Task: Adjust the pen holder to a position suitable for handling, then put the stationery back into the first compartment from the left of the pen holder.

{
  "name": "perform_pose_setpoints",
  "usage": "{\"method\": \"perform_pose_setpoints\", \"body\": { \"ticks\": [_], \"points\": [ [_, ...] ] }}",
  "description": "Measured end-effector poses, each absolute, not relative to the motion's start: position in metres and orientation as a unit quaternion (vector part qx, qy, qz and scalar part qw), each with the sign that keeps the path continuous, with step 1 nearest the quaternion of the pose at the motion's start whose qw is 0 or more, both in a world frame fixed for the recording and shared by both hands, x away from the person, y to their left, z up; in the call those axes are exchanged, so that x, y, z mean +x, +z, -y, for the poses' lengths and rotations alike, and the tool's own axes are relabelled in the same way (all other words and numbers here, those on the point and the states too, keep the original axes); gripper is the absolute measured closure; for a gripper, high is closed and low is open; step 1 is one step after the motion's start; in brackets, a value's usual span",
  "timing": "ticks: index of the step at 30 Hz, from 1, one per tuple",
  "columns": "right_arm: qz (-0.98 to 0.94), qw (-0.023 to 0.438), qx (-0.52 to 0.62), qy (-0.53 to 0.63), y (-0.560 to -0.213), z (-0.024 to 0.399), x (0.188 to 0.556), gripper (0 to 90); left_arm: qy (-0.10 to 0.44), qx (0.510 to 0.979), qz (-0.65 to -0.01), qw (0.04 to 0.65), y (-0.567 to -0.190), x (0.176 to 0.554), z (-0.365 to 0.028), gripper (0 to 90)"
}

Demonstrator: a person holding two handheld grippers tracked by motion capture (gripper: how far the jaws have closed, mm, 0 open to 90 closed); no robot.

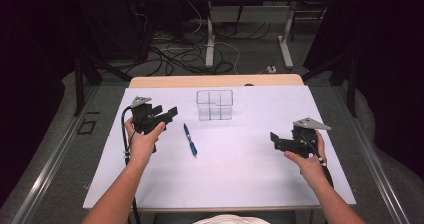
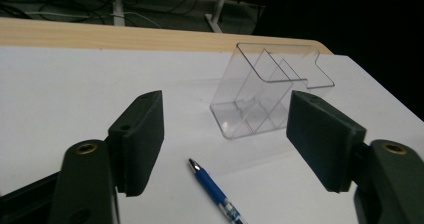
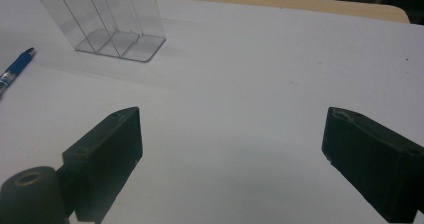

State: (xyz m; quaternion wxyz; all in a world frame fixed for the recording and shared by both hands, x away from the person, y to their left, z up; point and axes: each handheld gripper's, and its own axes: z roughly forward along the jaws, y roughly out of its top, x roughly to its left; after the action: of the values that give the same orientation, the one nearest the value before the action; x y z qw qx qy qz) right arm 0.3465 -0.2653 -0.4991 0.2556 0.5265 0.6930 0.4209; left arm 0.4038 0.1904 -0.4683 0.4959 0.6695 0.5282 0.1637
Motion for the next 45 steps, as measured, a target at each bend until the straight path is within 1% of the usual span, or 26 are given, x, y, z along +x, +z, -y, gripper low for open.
{"method": "perform_pose_setpoints", "body": {
  "ticks": [1, 3, 4, 5, 7, 8, 9, 10, 12, 13, 14, 15, 16, 17, 20, 23, 26, 27, 28, 29, 30, 34, 36, 41, 43, 45],
  "points": [
    [-0.693, 0.256, 0.526, 0.421, -0.499, 0.265, 0.346, 8.7, 0.155, 0.673, -0.527, 0.495, -0.469, 0.402, -0.191, 29.5],
    [-0.697, 0.249, 0.527, 0.418, -0.498, 0.261, 0.348, 8.8, 0.158, 0.674, -0.525, 0.495, -0.471, 0.397, -0.192, 26.6],
    [-0.701, 0.231, 0.528, 0.421, -0.497, 0.256, 0.350, 10.2, 0.161, 0.676, -0.522, 0.494, -0.472, 0.394, -0.192, 21.1],
    [-0.701, 0.231, 0.528, 0.421, -0.497, 0.256, 0.350, 10.2, 0.163, 0.681, -0.519, 0.490, -0.473, 0.393, -0.192, 21.1],
    [-0.709, 0.222, 0.524, 0.416, -0.495, 0.244, 0.353, 11.0, 0.169, 0.687, -0.515, 0.483, -0.473, 0.390, -0.192, 14.2],
    [-0.709, 0.222, 0.524, 0.416, -0.495, 0.244, 0.353, 11.0, 0.172, 0.687, -0.514, 0.484, -0.473, 0.388, -0.192, 14.2],
    [-0.715, 0.208, 0.523, 0.415, -0.493, 0.234, 0.355, 12.3, 0.173, 0.688, -0.511, 0.486, -0.472, 0.387, -0.193, 9.2],
    [-0.715, 0.208, 0.523, 0.415, -0.493, 0.234, 0.355, 12.3, 0.174, 0.688, -0.509, 0.488, -0.472, 0.386, -0.193, 9.2],
    [-0.722, 0.204, 0.517, 0.412, -0.491, 0.224, 0.358, 14.5, 0.177, 0.690, -0.508, 0.485, -0.472, 0.385, -0.194, 2.5],
    [-0.730, 0.193, 0.509, 0.413, -0.489, 0.213, 0.362, 16.0, 0.178, 0.691, -0.507, 0.483, -0.472, 0.384, -0.195, 0.1],
    [-0.734, 0.182, 0.506, 0.414, -0.489, 0.207, 0.364, 16.8, 0.178, 0.690, -0.508, 0.484, -0.473, 0.384, -0.196, 0.1],
    [-0.739, 0.179, 0.503, 0.411, -0.489, 0.203, 0.366, 20.4, 0.179, 0.688, -0.510, 0.485, -0.474, 0.383, -0.198, 0.1],
    [-0.739, 0.179, 0.503, 0.411, -0.489, 0.203, 0.366, 20.4, 0.177, 0.687, -0.513, 0.484, -0.474, 0.383, -0.199, 0.1],
    [-0.745, 0.168, 0.501, 0.407, -0.489, 0.193, 0.370, 28.1, 0.176, 0.683, -0.517, 0.485, -0.475, 0.383, -0.200, 0.1],
    [-0.751, 0.144, 0.500, 0.407, -0.489, 0.179, 0.376, 33.0, 0.171, 0.676, -0.529, 0.484, -0.476, 0.384, -0.205, 0.1],
    [-0.755, 0.138, 0.494, 0.408, -0.487, 0.170, 0.379, 34.9, 0.169, 0.666, -0.540, 0.486, -0.478, 0.384, -0.208, 0.1],
    [-0.761, 0.128, 0.486, 0.410, -0.483, 0.156, 0.385, 41.8, 0.171, 0.667, -0.546, 0.477, -0.480, 0.384, -0.211, 0.1],
    [-0.761, 0.128, 0.486, 0.410, -0.483, 0.156, 0.385, 41.8, 0.170, 0.659, -0.551, 0.482, -0.481, 0.384, -0.211, 0.1],
    [-0.763, 0.118, 0.485, 0.411, -0.481, 0.151, 0.388, 44.8, 0.169, 0.660, -0.552, 0.482, -0.481, 0.384, -0.212, 0.1],
    [-0.763, 0.118, 0.485, 0.411, -0.481, 0.151, 0.388, 44.8, 0.169, 0.659, -0.553, 0.481, -0.482, 0.384, -0.213, 0.1],
    [-0.766, 0.106, 0.485, 0.409, -0.479, 0.146, 0.390, 46.8, 0.164, 0.655, -0.558, 0.482, -0.482, 0.384, -0.213, 0.1],
    [-0.770, 0.110, 0.480, 0.405, -0.477, 0.138, 0.394, 47.8, 0.165, 0.656, -0.557, 0.481, -0.483, 0.383, -0.216, 0.1],
    [-0.773, 0.111, 0.479, 0.402, -0.475, 0.134, 0.396, 47.6, 0.166, 0.648, -0.562, 0.487, -0.484, 0.383, -0.216, 0.1],
    [-0.781, 0.117, 0.473, 0.392, -0.471, 0.122, 0.402, 45.4, 0.177, 0.648, -0.565, 0.478, -0.483, 0.383, -0.217, 0.1],
    [-0.787, 0.106, 0.477, 0.378, -0.471, 0.114, 0.406, 44.2, 0.183, 0.650, -0.565, 0.474, -0.484, 0.383, -0.218, 0.1],
    [-0.792, 0.106, 0.475, 0.370, -0.472, 0.109, 0.408, 45.0, 0.180, 0.651, -0.565, 0.473, -0.484, 0.383, -0.219, 0.1]
  ]
}}
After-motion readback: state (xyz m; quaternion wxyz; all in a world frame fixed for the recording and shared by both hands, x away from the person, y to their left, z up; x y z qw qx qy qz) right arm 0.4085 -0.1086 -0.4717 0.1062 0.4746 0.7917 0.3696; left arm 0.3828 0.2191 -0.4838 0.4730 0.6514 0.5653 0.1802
